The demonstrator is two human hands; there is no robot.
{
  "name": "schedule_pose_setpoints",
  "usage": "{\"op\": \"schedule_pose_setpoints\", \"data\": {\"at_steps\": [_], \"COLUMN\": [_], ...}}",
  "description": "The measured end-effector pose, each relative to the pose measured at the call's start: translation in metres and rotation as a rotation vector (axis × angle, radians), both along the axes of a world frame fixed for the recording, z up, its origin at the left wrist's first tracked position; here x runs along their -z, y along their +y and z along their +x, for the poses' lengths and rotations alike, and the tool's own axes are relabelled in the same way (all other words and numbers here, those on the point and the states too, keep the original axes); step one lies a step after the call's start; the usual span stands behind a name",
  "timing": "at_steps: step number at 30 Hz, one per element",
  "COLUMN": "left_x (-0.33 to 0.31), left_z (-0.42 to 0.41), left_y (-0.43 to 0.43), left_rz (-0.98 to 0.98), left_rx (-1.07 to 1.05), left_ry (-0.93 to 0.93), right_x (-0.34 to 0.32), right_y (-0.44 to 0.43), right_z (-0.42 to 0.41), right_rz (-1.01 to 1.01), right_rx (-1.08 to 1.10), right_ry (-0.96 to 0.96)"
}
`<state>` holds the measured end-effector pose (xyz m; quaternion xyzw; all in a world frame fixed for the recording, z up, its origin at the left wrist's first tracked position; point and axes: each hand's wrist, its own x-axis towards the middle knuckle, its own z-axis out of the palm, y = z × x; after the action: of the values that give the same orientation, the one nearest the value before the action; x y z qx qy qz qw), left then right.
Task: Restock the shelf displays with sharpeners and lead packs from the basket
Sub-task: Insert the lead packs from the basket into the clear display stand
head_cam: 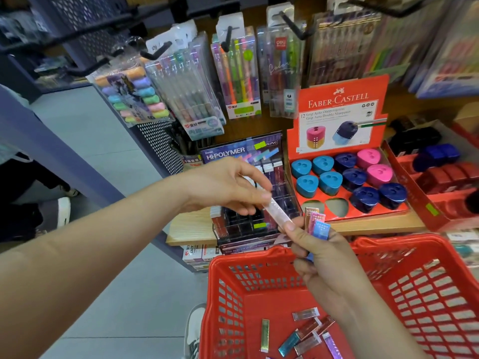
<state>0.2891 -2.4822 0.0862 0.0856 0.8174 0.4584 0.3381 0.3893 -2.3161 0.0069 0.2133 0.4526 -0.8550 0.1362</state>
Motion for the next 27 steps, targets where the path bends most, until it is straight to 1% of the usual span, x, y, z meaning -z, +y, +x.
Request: {"op": "schedule_pose_setpoints", "data": {"at_steps": [3,10,13,15,19,24,27], "left_x": [0.002,-0.001,0.001,0.003,0.004,0.005,0.001], "left_z": [0.004,0.0,-0.002,-0.001,0.0,-0.006,-0.007], "left_y": [0.001,-0.001,-0.002,0.0,0.001,-0.004,-0.007], "left_rz": [0.015,-0.007,-0.019,-0.053,-0.09,-0.048,-0.013], "left_rx": [0.062,-0.054,-0.097,-0.088,-0.066,-0.146,-0.138], "left_ry": [0.076,0.188,0.165,0.147,0.128,0.146,0.088], "right_x": [-0.003,-0.005,-0.007,-0.008,-0.007,-0.005,-0.002], "right_y": [0.0,0.004,0.009,0.009,0.004,-0.001,-0.003], "right_z": [-0.001,-0.007,-0.005,-0.005,-0.009,-0.012,-0.013], "right_rz": [-0.049,-0.259,-0.305,-0.255,-0.077,0.048,0.15], "right_rx": [-0.021,-0.072,-0.1,-0.114,-0.08,-0.025,-0.008], "right_ry": [-0.001,-0.057,-0.04,0.002,0.065,0.108,0.168]}}
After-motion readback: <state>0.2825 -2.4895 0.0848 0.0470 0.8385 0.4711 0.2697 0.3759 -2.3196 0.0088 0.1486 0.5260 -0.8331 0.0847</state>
